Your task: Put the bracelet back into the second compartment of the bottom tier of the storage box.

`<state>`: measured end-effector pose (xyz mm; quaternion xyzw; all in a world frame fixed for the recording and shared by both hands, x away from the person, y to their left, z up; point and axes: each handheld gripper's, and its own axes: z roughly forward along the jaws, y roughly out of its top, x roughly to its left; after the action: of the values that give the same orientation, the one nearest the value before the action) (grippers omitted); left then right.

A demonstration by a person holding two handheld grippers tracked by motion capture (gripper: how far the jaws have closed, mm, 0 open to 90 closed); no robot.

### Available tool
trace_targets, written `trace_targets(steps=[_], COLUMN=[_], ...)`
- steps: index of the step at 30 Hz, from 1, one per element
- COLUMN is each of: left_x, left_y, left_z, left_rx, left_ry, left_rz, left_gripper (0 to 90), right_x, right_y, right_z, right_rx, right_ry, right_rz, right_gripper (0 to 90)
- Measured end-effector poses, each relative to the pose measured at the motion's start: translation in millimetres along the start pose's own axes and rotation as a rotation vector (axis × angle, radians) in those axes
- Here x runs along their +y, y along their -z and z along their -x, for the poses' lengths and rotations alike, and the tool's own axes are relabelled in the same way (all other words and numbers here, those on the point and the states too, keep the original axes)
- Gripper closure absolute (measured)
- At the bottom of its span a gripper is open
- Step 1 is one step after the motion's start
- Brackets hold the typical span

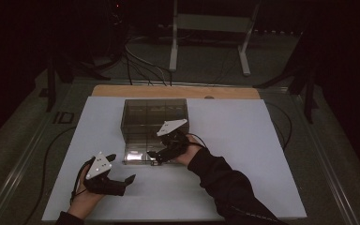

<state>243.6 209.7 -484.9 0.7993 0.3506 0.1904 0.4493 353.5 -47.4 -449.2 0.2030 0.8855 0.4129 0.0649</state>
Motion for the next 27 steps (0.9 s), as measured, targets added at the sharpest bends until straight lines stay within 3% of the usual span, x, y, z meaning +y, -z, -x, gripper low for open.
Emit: trace_targets(steps=[6, 27], left_x=[0.2, 0.2], left_y=[-0.4, -0.9], left_z=[-0.1, 0.6], left_rx=[-0.002, 0.000], left_ry=[0.002, 0.002], left_rz=[0.001, -0.002], left_gripper=[0.0, 0.0], right_x=[-5.2, -29.3], right_y=[10.5, 45.9], right_z=[3.6, 23.1], right_rx=[0.017, -0.022], right_ry=[-0.026, -0.034], right_rz=[0.018, 0.029], right_gripper=[13.5, 11.2])
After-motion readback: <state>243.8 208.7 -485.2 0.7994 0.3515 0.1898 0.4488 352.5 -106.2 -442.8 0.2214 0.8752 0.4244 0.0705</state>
